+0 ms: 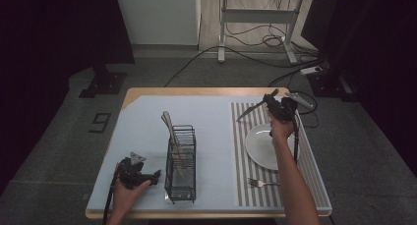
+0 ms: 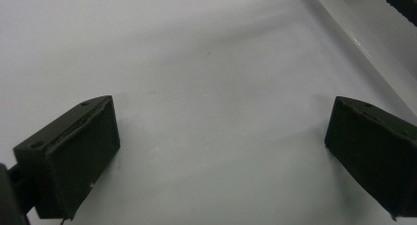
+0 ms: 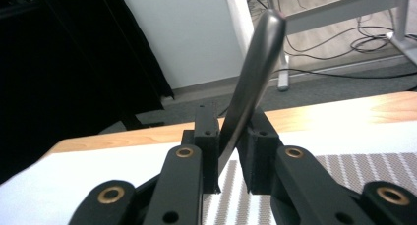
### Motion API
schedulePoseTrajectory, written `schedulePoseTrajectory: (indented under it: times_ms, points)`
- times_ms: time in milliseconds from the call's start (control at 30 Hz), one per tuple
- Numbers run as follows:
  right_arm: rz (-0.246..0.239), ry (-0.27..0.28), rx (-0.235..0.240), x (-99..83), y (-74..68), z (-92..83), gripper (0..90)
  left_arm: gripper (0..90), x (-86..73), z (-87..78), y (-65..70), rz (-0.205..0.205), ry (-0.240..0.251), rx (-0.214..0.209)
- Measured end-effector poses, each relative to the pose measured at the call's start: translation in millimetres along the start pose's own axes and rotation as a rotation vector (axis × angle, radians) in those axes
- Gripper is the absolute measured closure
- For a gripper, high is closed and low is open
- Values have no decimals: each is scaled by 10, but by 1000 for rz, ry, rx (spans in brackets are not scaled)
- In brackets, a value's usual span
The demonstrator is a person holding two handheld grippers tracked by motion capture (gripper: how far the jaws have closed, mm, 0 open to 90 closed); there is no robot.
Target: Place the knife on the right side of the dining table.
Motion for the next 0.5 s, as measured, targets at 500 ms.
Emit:
schedulePoseTrajectory:
  times_ms: [500]
  points:
    - [11, -30, -44, -57, 204, 6, 752, 0, 0, 0, 0, 0, 1, 1]
Point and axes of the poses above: each handheld gripper's, and its own axes: z roughly forward along the jaws, x roughly out of its top, y roughly to its right, the point moved 6 cm from there along z, roughly forward along the jaws, and after that the axes turned 10 degrees about -x, right-handed, at the moved point
